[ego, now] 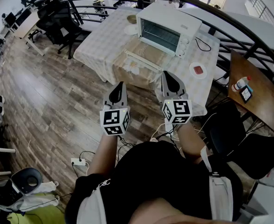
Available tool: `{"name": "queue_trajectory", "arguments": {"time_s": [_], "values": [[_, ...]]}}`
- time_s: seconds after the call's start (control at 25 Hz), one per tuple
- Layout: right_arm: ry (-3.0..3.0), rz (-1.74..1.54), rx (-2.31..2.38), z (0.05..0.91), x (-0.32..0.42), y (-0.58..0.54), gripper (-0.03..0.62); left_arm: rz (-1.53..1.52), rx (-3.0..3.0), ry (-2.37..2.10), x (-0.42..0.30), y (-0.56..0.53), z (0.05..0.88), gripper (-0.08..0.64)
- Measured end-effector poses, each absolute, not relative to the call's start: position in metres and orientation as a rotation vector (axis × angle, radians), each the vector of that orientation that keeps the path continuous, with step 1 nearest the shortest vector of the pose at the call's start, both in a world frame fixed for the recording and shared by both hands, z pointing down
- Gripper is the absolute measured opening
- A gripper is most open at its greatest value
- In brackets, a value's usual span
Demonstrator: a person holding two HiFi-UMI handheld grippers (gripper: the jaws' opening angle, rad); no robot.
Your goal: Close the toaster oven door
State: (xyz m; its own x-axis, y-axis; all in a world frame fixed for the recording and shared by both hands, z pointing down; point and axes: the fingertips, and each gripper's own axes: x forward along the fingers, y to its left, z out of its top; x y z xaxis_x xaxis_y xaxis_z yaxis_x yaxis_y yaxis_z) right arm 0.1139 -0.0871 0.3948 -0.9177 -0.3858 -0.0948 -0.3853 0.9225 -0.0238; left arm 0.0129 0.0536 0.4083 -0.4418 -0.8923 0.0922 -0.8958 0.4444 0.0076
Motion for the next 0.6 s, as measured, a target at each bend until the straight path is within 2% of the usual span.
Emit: {"name": "queue_trajectory", "arguments": {"time_s": [0.6], "values": [[2.987, -0.019, -0.572, 0.405, 0.111, -0.119, 0.002, 0.074, 1.539, -2.636, 0.007, 0.031, 0.416, 0.014]]}}
